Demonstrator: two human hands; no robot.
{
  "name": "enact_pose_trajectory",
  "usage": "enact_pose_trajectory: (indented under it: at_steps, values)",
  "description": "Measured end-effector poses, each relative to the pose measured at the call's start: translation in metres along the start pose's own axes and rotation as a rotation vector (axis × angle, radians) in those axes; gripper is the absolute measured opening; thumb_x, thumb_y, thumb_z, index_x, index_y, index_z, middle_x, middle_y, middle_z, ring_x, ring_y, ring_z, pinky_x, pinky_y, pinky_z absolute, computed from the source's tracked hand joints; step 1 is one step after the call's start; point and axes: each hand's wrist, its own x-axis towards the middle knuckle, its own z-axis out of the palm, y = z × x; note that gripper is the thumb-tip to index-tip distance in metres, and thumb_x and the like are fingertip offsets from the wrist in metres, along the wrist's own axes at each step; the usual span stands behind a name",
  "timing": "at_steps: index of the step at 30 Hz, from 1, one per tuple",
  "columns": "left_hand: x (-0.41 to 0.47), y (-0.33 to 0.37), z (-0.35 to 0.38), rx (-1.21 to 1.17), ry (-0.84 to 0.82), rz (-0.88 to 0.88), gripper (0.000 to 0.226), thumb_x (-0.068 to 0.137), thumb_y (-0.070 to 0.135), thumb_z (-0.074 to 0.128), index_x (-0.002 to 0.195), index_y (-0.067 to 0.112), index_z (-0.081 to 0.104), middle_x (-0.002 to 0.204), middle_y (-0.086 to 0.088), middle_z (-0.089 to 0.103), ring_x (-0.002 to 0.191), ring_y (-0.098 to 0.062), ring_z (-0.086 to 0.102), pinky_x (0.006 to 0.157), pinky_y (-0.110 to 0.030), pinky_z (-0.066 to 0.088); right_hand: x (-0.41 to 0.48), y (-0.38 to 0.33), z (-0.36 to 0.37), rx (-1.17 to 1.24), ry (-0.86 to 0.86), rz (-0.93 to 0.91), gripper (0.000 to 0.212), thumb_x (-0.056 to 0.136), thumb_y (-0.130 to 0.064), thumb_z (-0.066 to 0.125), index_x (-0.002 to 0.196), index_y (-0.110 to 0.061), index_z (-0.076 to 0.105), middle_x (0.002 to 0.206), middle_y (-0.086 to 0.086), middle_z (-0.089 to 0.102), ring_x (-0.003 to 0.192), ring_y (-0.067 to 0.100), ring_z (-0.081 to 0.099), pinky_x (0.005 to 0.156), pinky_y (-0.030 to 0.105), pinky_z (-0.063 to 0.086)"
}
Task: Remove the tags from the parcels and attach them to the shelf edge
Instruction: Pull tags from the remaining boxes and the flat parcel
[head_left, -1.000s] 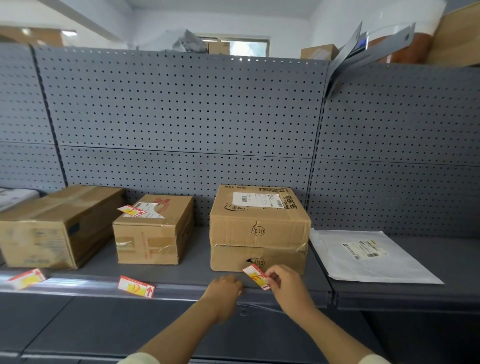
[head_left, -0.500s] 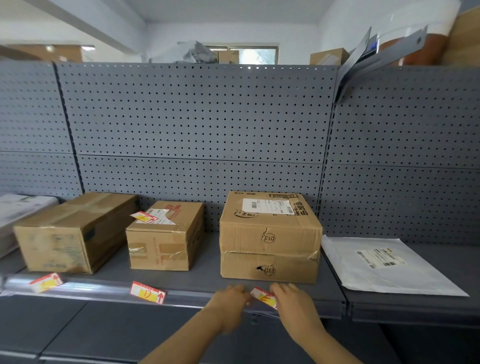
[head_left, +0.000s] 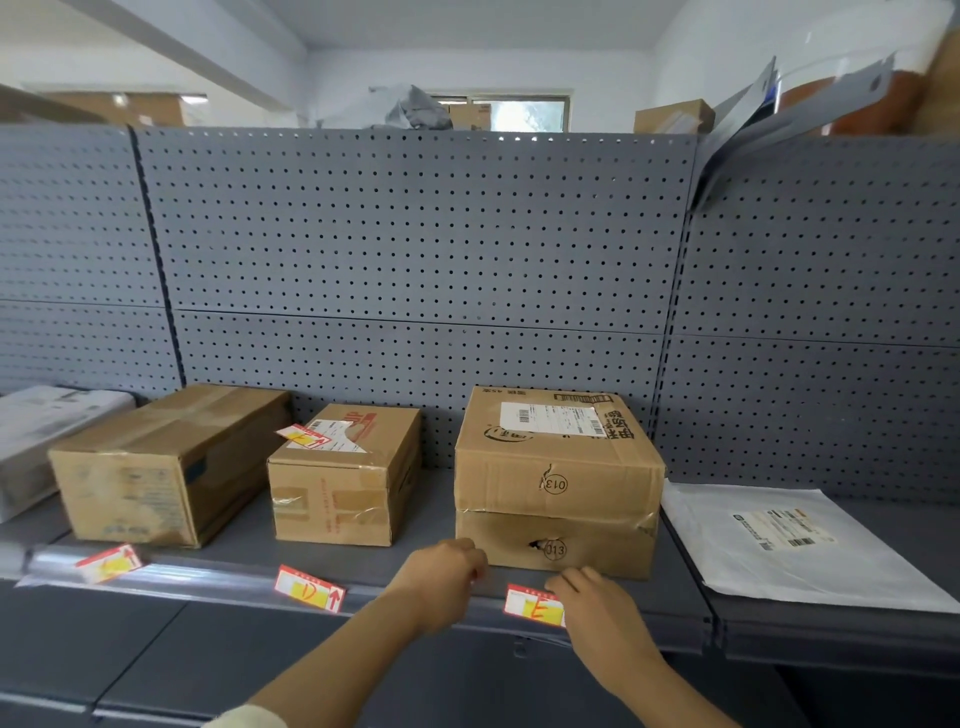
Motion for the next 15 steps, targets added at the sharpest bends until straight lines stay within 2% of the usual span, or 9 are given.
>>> enact_pose_trajectory:
  at_steps: [3, 7, 12, 14, 15]
  values:
    - [0.006, -0.011, -0.021, -0.093, 0.033, -0.047, 0.027, 0.092, 0.013, 0.05, 0.112, 0.023, 0.064, 0.121, 0.003, 0.06, 0.108, -0.018, 0.058, 0.091, -0.032, 0.05, 0.006, 0.0, -0.008, -0.007, 0.028, 0.023, 0.043, 0.092, -0.007, 0.049, 0.133, -0.02, 0.046, 0.135, -0.004, 0.051, 0.12, 0.015, 0.048, 0.097, 0.026, 0.041]
    - [0.016, -0.039, -0.058, -0.112, 0.065, -0.105, 0.027, 0.092, 0.015, 0.049, 0.11, 0.024, 0.067, 0.121, 0.003, 0.061, 0.106, -0.019, 0.06, 0.091, -0.035, 0.052, 0.026, -0.011, -0.016, -0.05, 0.089, -0.027, 0.04, 0.088, -0.008, 0.052, 0.127, -0.018, 0.054, 0.127, -0.001, 0.059, 0.112, 0.018, 0.055, 0.089, 0.029, 0.048]
    - [0.025, -0.091, -0.1, -0.162, 0.229, -0.253, 0.026, 0.091, 0.009, 0.048, 0.105, 0.019, 0.067, 0.113, -0.002, 0.066, 0.103, -0.021, 0.061, 0.089, -0.035, 0.053, 0.053, -0.029, -0.03, -0.102, 0.079, -0.087, 0.034, 0.092, -0.013, 0.048, 0.125, -0.018, 0.051, 0.128, 0.0, 0.056, 0.116, 0.019, 0.049, 0.097, 0.031, 0.043]
    - [0.03, -0.117, -0.113, -0.215, 0.313, -0.331, 0.024, 0.09, 0.006, 0.049, 0.1, 0.019, 0.067, 0.112, -0.003, 0.066, 0.104, -0.022, 0.062, 0.089, -0.034, 0.052, 0.06, -0.036, -0.035, -0.097, 0.106, -0.134, 0.032, 0.085, -0.019, 0.061, 0.117, -0.02, 0.059, 0.121, -0.003, 0.061, 0.11, 0.016, 0.055, 0.092, 0.027, 0.046]
    - [0.034, -0.13, -0.119, -0.225, 0.353, -0.368, 0.022, 0.09, 0.008, 0.051, 0.096, 0.022, 0.066, 0.112, -0.003, 0.066, 0.105, -0.022, 0.062, 0.089, -0.035, 0.052, 0.064, -0.038, -0.035, -0.088, 0.101, -0.156, 0.034, 0.071, -0.028, 0.074, 0.104, -0.025, 0.067, 0.106, -0.008, 0.067, 0.097, 0.009, 0.061, 0.081, 0.02, 0.049]
